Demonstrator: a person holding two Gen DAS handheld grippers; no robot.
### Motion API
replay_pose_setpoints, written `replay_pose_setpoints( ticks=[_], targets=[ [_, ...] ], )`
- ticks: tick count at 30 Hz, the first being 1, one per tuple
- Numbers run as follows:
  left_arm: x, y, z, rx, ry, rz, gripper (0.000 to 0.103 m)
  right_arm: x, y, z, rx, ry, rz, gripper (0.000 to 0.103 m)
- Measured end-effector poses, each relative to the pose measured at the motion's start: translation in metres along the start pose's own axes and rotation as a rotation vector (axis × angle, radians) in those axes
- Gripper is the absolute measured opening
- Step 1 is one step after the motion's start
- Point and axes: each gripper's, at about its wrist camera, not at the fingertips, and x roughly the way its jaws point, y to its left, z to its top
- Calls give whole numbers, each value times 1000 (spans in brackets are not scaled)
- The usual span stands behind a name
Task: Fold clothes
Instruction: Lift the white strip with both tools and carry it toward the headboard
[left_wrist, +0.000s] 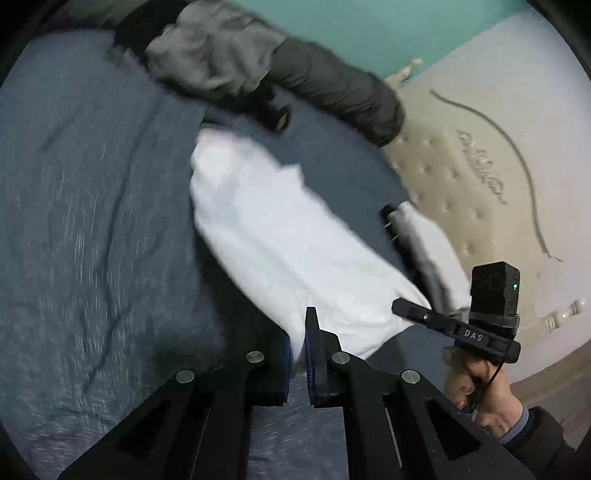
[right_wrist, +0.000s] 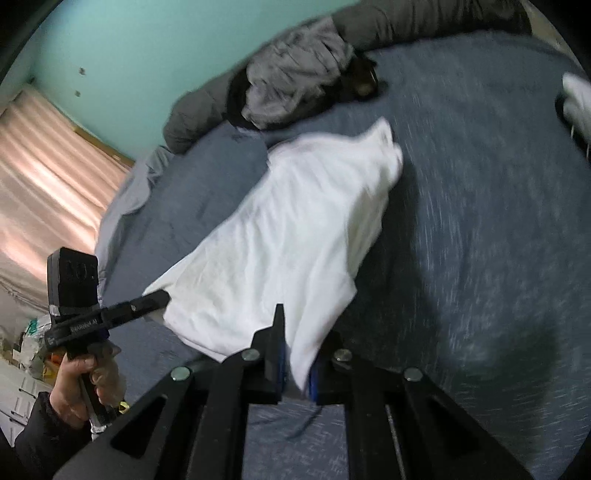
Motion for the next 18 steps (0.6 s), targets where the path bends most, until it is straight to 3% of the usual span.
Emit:
replay_pose_setpoints(
  ticks=[8,18],
  targets=[
    [-50,-105,38,142,-73,-26,6,-102,41,42,-83,-118,-28,8],
    [-74,-216,55,260,-96,-76,6,-216,53,58,-135,-210,-79,8]
  ],
)
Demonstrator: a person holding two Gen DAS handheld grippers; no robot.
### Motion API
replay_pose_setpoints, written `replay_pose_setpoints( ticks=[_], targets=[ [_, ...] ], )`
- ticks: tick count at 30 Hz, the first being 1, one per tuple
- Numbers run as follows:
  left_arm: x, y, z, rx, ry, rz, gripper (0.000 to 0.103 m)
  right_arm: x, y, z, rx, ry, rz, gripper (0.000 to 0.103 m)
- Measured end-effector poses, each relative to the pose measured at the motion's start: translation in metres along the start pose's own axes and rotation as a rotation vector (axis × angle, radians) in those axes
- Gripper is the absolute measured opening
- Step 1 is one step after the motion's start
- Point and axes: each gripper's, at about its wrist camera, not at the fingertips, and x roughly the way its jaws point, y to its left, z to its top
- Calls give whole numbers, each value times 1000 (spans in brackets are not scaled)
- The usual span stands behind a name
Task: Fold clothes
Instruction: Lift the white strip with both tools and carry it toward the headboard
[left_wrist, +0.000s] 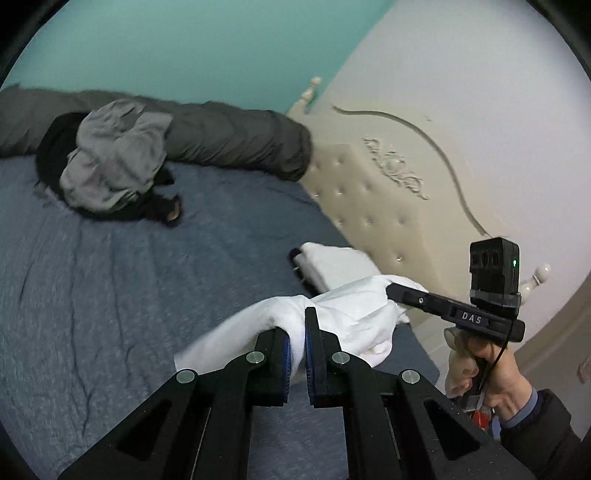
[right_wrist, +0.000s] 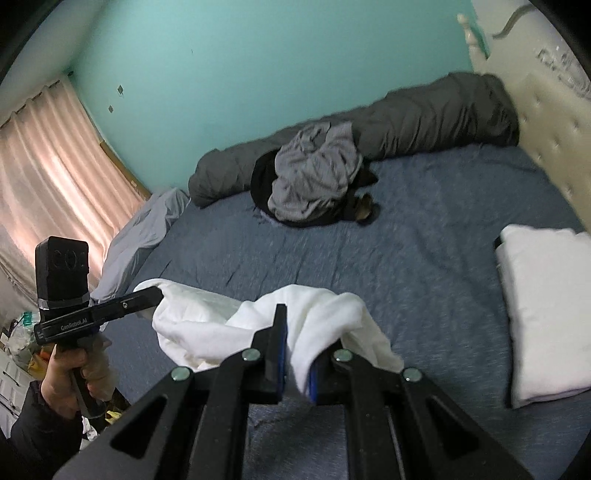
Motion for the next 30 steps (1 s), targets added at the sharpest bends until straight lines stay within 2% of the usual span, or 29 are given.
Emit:
replay_pose_setpoints(
  ticks=[6,14,23,30],
  targets=[
    [5,-49,17,46,-7,-42,6,-49,-9,15,-15,-29,-25,8],
    [29,-92,44,87,-20,-46,6,-84,-36,44,-41,-58,-40,8],
    [85,-113,94,98,-21,-14,6,-81,-85,93,-46,-88,-40,8],
    [138,-119,152,120,-31,15,6,-67,-137,156,-42,-123,-69,8]
  ],
)
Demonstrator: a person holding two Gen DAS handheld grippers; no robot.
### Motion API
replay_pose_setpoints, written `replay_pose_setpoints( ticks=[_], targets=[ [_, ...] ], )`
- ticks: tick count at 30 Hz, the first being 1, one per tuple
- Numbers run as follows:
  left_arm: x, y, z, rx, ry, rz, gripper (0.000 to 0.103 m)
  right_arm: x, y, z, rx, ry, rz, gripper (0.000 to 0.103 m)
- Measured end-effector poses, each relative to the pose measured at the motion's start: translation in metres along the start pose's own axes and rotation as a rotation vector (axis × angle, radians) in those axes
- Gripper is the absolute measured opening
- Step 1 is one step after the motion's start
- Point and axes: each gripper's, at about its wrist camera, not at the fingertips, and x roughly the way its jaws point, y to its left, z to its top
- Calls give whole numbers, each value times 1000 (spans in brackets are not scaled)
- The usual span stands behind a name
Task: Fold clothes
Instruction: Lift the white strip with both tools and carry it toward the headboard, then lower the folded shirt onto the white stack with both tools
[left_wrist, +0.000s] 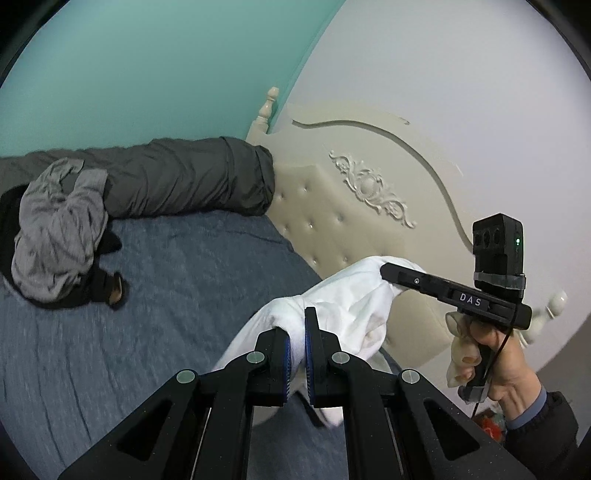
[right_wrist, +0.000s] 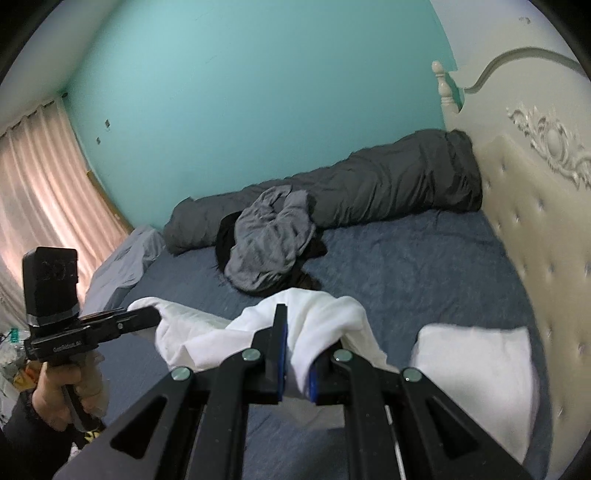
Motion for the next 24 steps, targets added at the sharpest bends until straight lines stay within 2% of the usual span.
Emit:
replay_pose_setpoints(
  ticks=[6,9,12,14,17,19,24],
  targets=[
    [60,-13,56,7,-20,-5,6,10,-54,63,-4,-51,-72,8],
    [91,-35,79,44,-34,-4,6,7,-82,95,11,-101,-119,8],
    [116,-57,94,89,-49,-13,6,-3,-102,120,-10,-154,-175,8],
    [136,-66,89,102,-35,-26,6,-11,-116,127,-22,-180,-204,8],
    [169,-76,73,113,1,-46,6,-16,-139,115,-35,-163,-238,8],
    [194,-74,46,89,55,-56,6,-11,-160,94,-14,-121,-264,8],
    [234,-69,-37,30,186,-75,6,3,-208,3,67,30,-281,8]
  ],
)
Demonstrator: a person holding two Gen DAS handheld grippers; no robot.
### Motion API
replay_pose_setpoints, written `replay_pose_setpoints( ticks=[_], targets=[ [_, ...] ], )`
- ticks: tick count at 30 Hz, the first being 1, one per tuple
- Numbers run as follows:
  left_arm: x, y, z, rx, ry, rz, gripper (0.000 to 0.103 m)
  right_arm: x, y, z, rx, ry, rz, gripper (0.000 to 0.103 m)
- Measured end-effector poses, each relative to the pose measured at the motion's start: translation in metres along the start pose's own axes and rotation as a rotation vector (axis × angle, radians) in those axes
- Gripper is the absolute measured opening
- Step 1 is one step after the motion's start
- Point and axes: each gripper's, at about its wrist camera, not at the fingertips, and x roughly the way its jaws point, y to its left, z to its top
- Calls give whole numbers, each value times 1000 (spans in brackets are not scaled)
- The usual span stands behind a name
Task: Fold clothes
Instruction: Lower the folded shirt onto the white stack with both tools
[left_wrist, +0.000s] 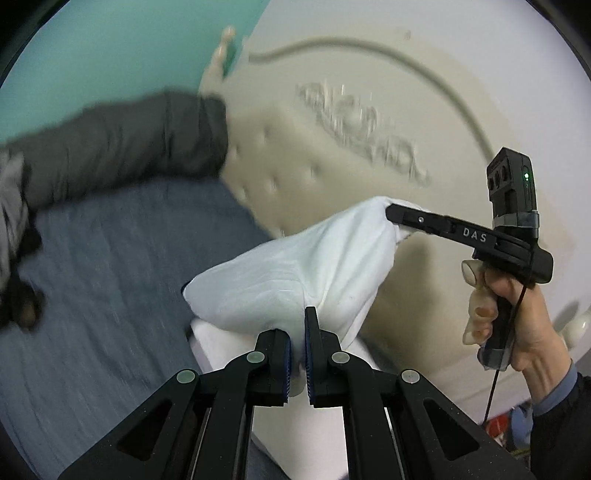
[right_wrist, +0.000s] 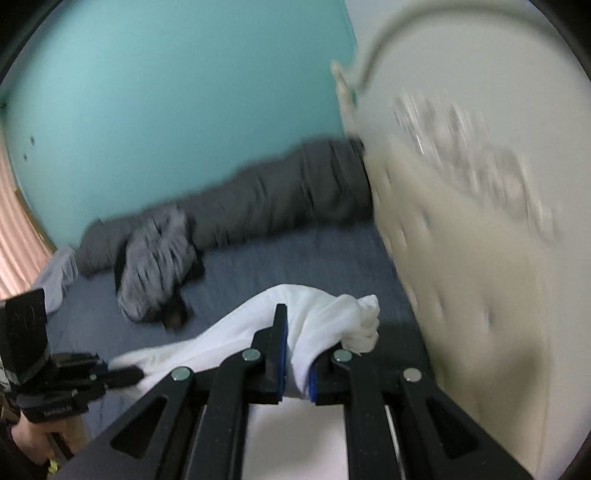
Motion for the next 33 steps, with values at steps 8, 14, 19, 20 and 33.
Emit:
replay_pose_setpoints(
  ticks=[8,14,19,20,33],
  targets=[
    [9,-15,-75,-35,75,-25,6,-19,-22,-96,82,101,74,8],
    [17,-27,-123,-68,116,-19,6,-29,-32,-144,151,180,90,8],
    [27,-24,-158,-127,140,-14,6,-29,-37,-186,197,233,85,8],
    [28,-24,-164,-136,142,-14,6,-28,-39,-194,208,241,90,8],
    [50,-14,-212,-222,170,-31,6,-18,-70,-249,327,271,113,8]
  ],
)
